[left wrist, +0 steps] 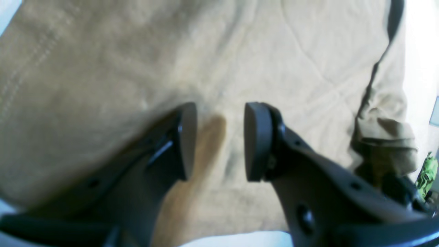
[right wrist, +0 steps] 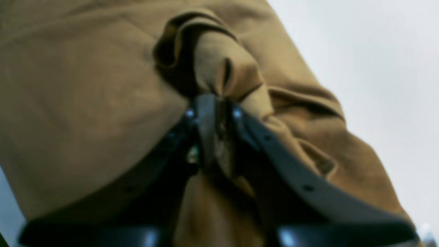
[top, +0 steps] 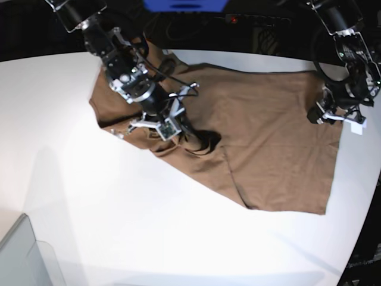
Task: Layout the t-shirt on the table in an organized manner, then fold the t-shirt properly
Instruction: 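Grasp the shirt hem corner with the right gripper and fold it inward, then lift the gathered hem corner with the right gripper and lay it back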
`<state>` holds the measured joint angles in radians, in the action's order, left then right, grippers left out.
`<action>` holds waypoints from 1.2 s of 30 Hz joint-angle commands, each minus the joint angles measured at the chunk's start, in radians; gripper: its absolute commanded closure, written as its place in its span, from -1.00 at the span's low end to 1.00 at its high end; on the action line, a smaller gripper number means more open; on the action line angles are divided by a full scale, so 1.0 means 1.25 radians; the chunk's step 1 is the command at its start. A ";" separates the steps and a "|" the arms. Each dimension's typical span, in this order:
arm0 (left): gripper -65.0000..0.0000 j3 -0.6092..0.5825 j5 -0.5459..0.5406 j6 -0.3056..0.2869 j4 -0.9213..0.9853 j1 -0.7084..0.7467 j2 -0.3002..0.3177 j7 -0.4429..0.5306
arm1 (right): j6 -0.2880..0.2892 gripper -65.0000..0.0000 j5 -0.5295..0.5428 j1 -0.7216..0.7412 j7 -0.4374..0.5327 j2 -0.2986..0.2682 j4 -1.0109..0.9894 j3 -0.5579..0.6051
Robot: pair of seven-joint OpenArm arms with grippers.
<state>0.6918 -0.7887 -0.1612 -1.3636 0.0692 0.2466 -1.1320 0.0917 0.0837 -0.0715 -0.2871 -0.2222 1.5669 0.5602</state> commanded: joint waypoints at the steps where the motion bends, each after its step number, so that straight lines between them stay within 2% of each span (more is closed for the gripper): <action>1: 0.29 0.003 -0.013 -0.004 -0.013 -0.011 0.012 0.005 | 0.007 0.51 -0.016 -0.015 0.028 -0.001 0.035 -0.003; 6: 0.29 0.003 -0.014 -0.004 -0.013 -0.011 0.012 0.005 | 0.007 0.15 -0.048 -0.080 0.030 -0.003 0.196 -0.006; 11: 0.29 0.003 -0.015 -0.004 -0.013 -0.011 0.012 0.005 | 0.007 -0.01 -0.048 -0.077 0.023 0.002 0.223 -0.039; 20: 0.29 0.004 -0.015 -0.004 -0.013 -0.011 0.006 0.005 | 0.007 -0.05 -0.046 -0.019 0.024 0.002 0.063 -0.044; 26: 0.29 0.008 -0.009 -0.004 -0.013 -0.011 -0.009 0.005 | 0.011 -0.05 -0.048 -0.056 0.028 -0.001 0.060 -0.012; 29: 0.29 0.007 -0.009 -0.004 -0.013 -0.011 -0.009 0.005 | 0.054 -0.05 -0.048 -0.087 0.024 -0.003 0.078 0.034; 34: 0.29 0.008 -0.014 -0.004 -0.013 -0.012 -0.009 0.005 | 0.169 -0.04 -0.048 -0.131 0.023 -0.018 0.126 0.050; 36: 0.29 0.008 -0.010 -0.004 -0.013 -0.012 -0.009 0.005 | 0.174 -0.04 -0.049 -0.143 0.023 -0.020 0.167 0.039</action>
<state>0.6983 -0.7887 -0.1612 -1.3636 0.0689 0.2188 -1.1286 0.3023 0.0120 -0.2520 -0.2890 -0.2512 1.7557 0.6071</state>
